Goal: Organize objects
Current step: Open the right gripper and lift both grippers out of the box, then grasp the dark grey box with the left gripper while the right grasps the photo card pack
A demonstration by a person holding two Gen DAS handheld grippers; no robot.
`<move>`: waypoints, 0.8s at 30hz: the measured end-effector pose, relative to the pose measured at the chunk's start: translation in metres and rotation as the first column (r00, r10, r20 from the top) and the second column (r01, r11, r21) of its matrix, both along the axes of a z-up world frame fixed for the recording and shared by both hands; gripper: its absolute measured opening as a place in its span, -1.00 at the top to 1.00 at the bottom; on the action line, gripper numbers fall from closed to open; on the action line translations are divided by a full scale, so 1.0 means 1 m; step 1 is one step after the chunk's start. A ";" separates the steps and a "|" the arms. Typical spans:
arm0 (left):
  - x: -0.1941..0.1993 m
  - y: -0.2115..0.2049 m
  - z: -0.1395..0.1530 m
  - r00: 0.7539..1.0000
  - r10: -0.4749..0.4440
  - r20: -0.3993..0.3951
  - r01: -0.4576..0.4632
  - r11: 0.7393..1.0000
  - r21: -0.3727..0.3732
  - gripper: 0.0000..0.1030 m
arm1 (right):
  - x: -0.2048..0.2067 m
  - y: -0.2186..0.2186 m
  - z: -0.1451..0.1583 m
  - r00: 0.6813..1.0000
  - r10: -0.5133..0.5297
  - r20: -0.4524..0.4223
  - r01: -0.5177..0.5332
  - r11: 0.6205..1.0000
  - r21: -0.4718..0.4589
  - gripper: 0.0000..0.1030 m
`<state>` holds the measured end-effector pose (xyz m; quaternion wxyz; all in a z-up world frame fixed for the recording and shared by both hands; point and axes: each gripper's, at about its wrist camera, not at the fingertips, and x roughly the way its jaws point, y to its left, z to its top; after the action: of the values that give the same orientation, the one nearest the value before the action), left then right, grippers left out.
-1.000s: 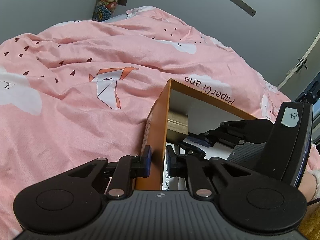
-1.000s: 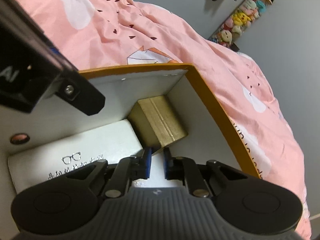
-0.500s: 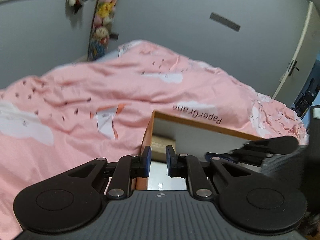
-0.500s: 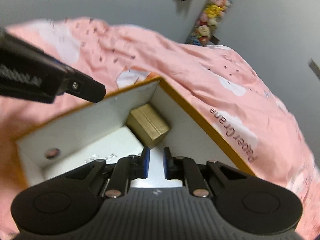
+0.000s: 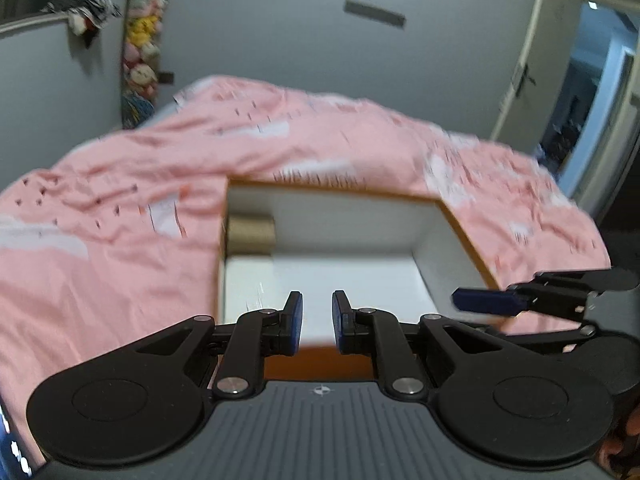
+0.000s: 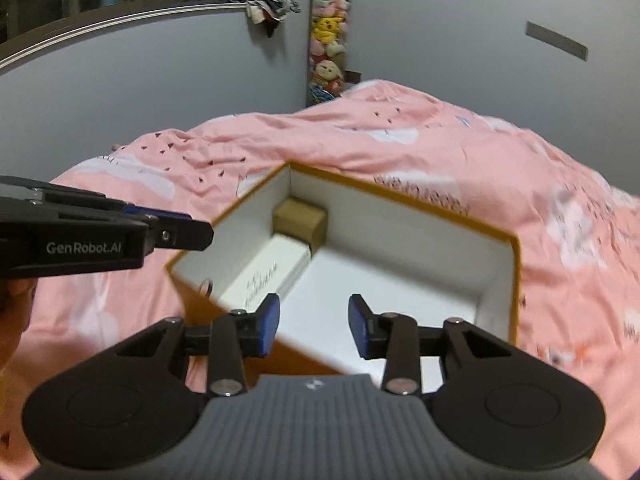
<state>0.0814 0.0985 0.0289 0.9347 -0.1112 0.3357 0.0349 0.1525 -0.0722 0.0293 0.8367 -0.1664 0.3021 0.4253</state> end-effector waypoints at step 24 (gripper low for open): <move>-0.054 -0.051 -0.083 0.845 -0.399 -0.356 0.399 0.914 -0.074 -0.30 | -0.041 -0.092 -0.060 0.888 -0.184 -0.420 0.165 0.983 -0.082 0.07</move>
<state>0.0275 0.0475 -0.0538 0.8431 -0.0294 0.5185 -0.1396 0.1113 -0.1641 -0.0310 0.7815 -0.0602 0.5006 0.3675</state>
